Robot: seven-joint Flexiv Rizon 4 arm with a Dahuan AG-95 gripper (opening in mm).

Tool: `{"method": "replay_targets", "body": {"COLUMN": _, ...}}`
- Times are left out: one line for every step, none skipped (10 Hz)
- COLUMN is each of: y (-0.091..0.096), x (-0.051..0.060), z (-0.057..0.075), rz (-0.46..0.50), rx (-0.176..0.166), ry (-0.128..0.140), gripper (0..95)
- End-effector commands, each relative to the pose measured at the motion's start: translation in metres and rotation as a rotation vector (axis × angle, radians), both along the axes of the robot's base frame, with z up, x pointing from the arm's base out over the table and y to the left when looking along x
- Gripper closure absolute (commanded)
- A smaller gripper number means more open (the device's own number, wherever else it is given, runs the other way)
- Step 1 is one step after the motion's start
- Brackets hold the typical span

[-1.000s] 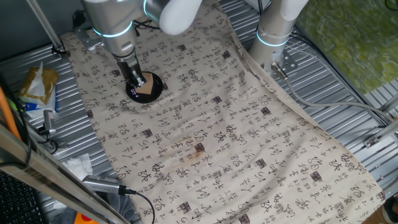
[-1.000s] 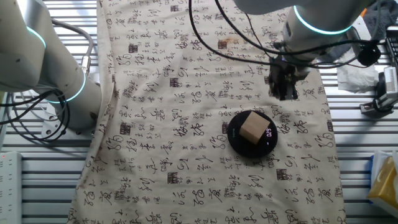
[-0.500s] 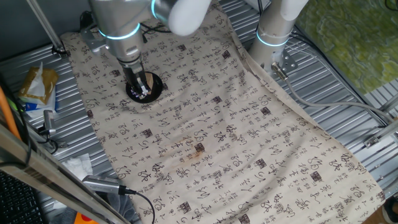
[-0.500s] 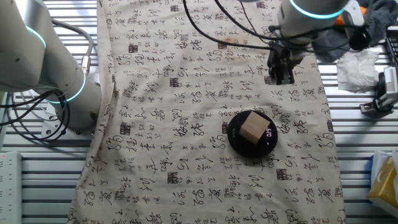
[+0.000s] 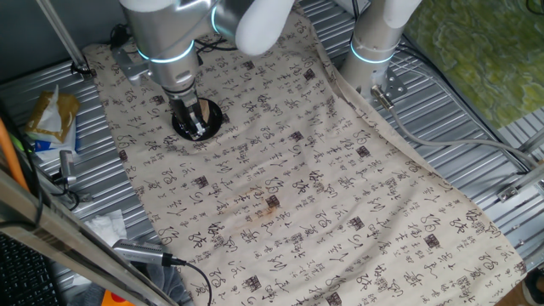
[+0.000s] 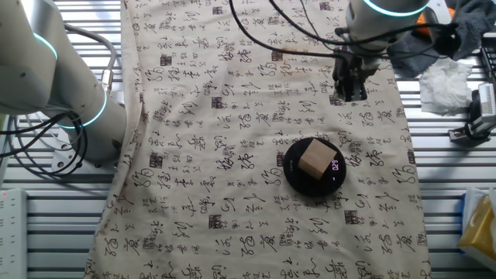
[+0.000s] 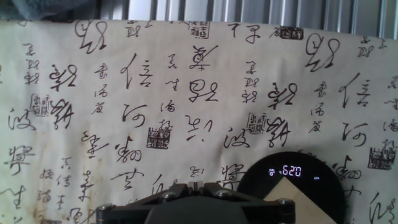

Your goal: Place the block on the scale

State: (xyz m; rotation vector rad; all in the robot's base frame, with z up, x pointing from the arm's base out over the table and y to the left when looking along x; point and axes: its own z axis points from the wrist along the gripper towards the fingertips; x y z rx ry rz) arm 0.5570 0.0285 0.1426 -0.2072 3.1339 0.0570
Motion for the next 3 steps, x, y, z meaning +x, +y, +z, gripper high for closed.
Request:
{"method": "replay_targets", "body": {"y": -0.0004, "x": -0.0006, "z": -0.0003, "rz": -0.023, "rx": -0.007, "ry": -0.002, "gripper": 95.0}}
{"method": "replay_targets", "body": {"y": -0.0004, "x": -0.0006, "z": -0.0003, "rz": -0.027, "rx": -0.006, "ry": -0.005, "gripper": 95.0}}
{"method": "replay_targets", "body": {"y": -0.0004, "x": -0.0006, "z": -0.0003, "rz": -0.017, "rx": -0.006, "ry": -0.005, "gripper": 95.0}}
